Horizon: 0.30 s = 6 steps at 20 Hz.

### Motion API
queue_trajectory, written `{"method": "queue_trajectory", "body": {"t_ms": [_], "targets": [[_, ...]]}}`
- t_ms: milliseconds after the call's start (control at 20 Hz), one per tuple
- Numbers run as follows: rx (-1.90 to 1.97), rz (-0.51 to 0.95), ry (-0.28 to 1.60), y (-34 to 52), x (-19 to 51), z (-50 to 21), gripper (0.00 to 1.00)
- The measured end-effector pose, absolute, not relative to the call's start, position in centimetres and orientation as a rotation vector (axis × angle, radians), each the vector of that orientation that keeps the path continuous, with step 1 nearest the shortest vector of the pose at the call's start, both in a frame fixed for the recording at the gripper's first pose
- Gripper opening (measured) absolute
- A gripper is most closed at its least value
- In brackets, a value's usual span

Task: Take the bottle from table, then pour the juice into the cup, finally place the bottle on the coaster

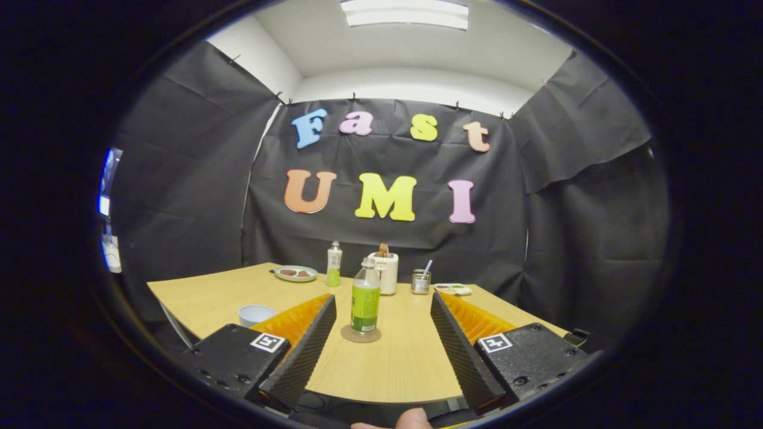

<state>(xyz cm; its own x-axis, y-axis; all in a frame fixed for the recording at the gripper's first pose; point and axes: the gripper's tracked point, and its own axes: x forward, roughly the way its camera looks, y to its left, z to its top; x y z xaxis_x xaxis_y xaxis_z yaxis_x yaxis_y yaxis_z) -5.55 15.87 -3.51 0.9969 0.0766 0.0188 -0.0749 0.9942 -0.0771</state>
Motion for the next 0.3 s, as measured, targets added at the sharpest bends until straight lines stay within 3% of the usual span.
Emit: {"method": "queue_trajectory", "body": {"t_ms": [300], "targets": [[-0.048, 0.096, -0.022, 16.5, -5.28, -2.81, 1.0]]}}
